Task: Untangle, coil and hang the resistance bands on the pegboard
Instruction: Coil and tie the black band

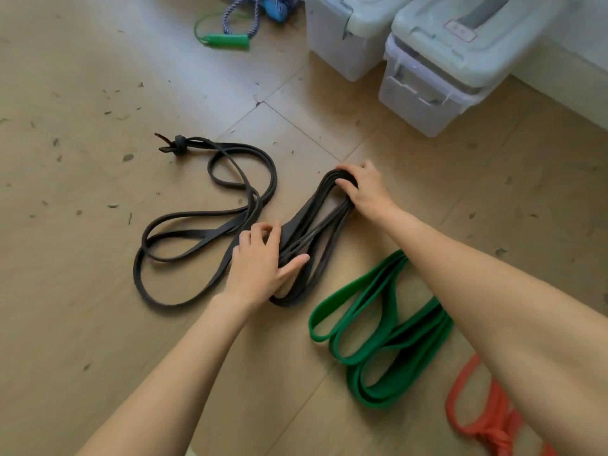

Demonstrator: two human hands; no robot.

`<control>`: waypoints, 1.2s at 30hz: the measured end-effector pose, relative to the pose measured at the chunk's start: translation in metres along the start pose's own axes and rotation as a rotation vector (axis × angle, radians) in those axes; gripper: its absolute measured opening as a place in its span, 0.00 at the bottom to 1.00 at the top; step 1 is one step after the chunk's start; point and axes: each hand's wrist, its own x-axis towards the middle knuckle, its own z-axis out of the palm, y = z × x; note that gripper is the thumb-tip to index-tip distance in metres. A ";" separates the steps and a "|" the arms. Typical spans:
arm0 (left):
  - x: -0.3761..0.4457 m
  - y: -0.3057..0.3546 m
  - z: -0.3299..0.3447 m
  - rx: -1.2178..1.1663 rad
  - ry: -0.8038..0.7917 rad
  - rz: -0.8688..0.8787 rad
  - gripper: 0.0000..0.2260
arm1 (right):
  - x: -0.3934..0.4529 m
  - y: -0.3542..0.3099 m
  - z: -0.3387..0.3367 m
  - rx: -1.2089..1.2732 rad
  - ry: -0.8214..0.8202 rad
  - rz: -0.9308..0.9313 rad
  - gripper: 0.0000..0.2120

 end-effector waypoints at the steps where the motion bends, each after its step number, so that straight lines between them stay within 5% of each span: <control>1: 0.002 -0.006 -0.004 -0.142 -0.023 -0.006 0.34 | 0.001 0.001 0.000 -0.021 -0.002 -0.006 0.16; 5: 0.015 -0.019 -0.024 -0.406 -0.146 -0.057 0.34 | 0.001 0.000 0.000 -0.268 0.031 -0.027 0.17; 11: 0.020 -0.032 -0.031 -0.376 -0.200 -0.058 0.33 | -0.002 -0.012 -0.003 -0.427 0.054 -0.073 0.15; 16: 0.012 -0.036 -0.029 -0.481 -0.036 -0.062 0.24 | 0.001 -0.016 -0.009 -0.439 0.046 -0.127 0.11; 19: 0.003 -0.034 -0.020 -0.267 -0.019 0.084 0.28 | 0.001 -0.018 -0.005 -0.463 0.068 -0.061 0.12; 22: -0.006 -0.030 -0.012 -0.304 0.051 0.054 0.32 | -0.003 -0.021 -0.003 -0.494 0.041 -0.012 0.21; 26: -0.005 -0.029 -0.015 -0.270 0.259 -0.025 0.26 | -0.028 -0.035 -0.001 -0.396 0.197 -0.302 0.20; 31: -0.005 -0.032 -0.030 -0.336 0.313 0.030 0.20 | -0.072 -0.036 0.012 -0.397 -0.401 -0.539 0.26; 36: -0.013 -0.032 -0.027 -0.300 0.270 0.098 0.13 | -0.081 -0.032 0.013 -0.517 -0.358 -0.615 0.18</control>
